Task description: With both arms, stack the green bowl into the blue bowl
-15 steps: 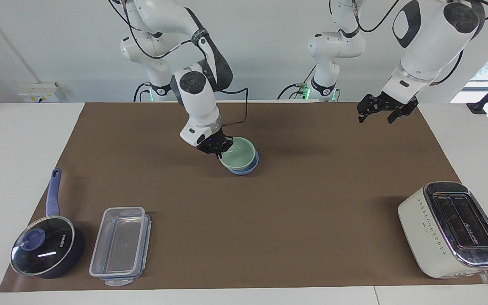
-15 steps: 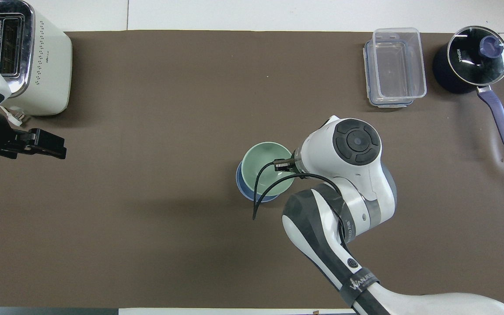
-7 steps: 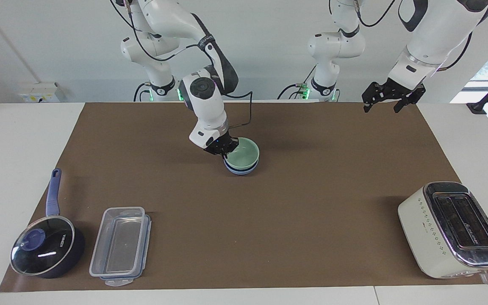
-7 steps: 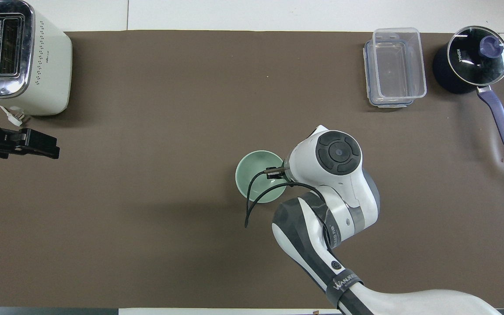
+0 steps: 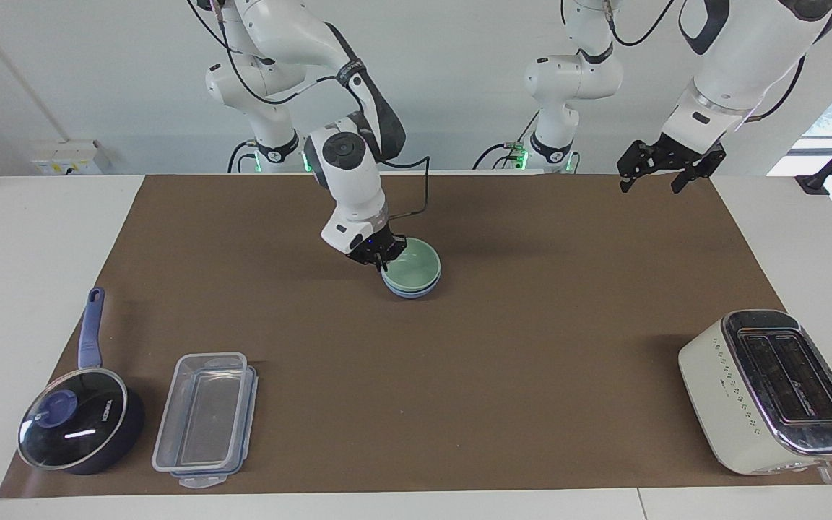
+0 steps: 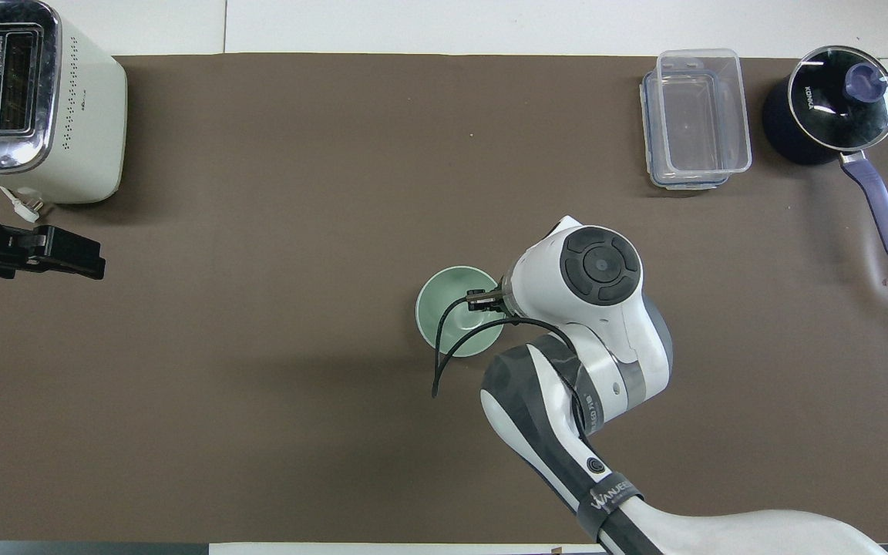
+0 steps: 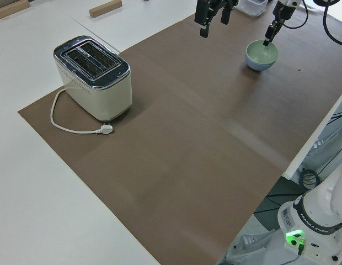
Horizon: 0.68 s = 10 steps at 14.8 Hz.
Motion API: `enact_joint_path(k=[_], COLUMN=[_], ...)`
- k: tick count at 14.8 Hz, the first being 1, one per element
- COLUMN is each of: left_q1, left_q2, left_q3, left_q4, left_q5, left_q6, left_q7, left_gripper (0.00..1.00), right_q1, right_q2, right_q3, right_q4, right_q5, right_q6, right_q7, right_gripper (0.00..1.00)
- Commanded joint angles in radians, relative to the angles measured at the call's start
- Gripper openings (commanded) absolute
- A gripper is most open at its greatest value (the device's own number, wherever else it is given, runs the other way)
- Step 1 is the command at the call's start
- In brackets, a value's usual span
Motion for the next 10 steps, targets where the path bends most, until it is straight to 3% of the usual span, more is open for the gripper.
enact_joint_path(k=[1,4,10], left_q1=[-0.001,-0.001,-0.001], left_q2=[-0.003,-0.003,-0.008], left_q3=[0.004,0.006,0.003], left_q4=[-0.008,-0.01,-0.01], left_q5=[0.024,0.024,0.041], left_q6=[0.021,0.024,0.025], left_q7=[0.006,0.006,0.008], left_gripper=[1.0,1.0,1.0], right_q1=[-0.091,-0.203,-0.392], right_q2=[-0.006,-0.017,-0.098], right_q3=[0.001,-0.002,0.001], right_q4=[0.191,0.368,0.529], right_q5=[0.005,-0.074,-0.143], right_q6=[-0.211,-0.43,-0.742], right_q7=[0.004,-0.012,-0.168], right_gripper=[1.0,1.0,1.0])
